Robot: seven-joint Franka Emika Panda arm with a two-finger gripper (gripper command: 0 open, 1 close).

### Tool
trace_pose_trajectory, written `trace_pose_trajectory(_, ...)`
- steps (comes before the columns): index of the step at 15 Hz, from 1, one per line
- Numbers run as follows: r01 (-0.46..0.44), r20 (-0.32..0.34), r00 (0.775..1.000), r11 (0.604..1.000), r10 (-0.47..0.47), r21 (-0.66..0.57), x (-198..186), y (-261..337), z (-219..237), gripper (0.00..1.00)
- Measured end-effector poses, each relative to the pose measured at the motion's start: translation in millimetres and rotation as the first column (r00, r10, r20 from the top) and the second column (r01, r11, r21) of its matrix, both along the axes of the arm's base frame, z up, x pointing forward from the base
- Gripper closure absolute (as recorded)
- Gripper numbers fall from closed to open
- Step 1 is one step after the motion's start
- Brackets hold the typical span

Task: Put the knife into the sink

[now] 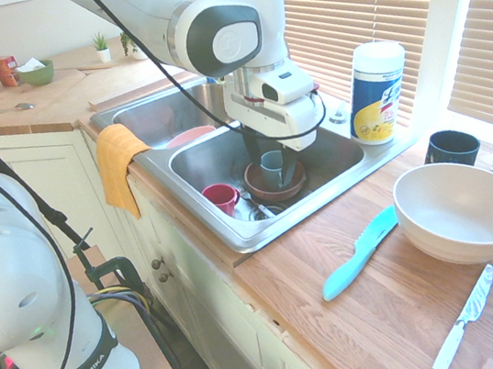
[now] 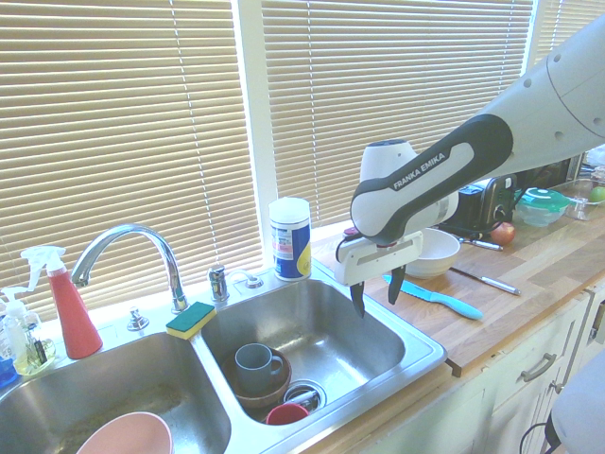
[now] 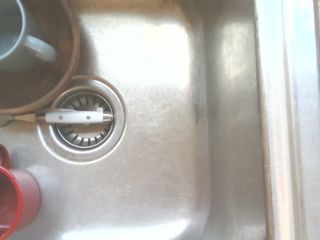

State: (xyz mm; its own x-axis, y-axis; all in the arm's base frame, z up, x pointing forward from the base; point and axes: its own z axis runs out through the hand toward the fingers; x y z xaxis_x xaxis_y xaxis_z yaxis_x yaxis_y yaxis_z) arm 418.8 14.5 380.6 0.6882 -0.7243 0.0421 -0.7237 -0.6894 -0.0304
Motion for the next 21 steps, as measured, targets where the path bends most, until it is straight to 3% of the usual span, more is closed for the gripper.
trace_pose_trajectory(8,-0.012,-0.007,1.0,1.0,0.012,-0.007,3.3,-0.4,-2.7,0.0)
trace_pose_trajectory(13,-0.126,-0.025,0.992,0.992,0.125,-0.028,-9.0,-36.7,10.7,0.0)
trace_pose_trajectory(17,-0.262,-0.033,0.965,0.962,0.261,-0.081,-28.4,-96.9,-12.6,0.0)
trace_pose_trajectory(21,-0.274,-0.032,0.962,0.959,0.272,-0.068,-44.8,-144.2,-25.4,0.0)
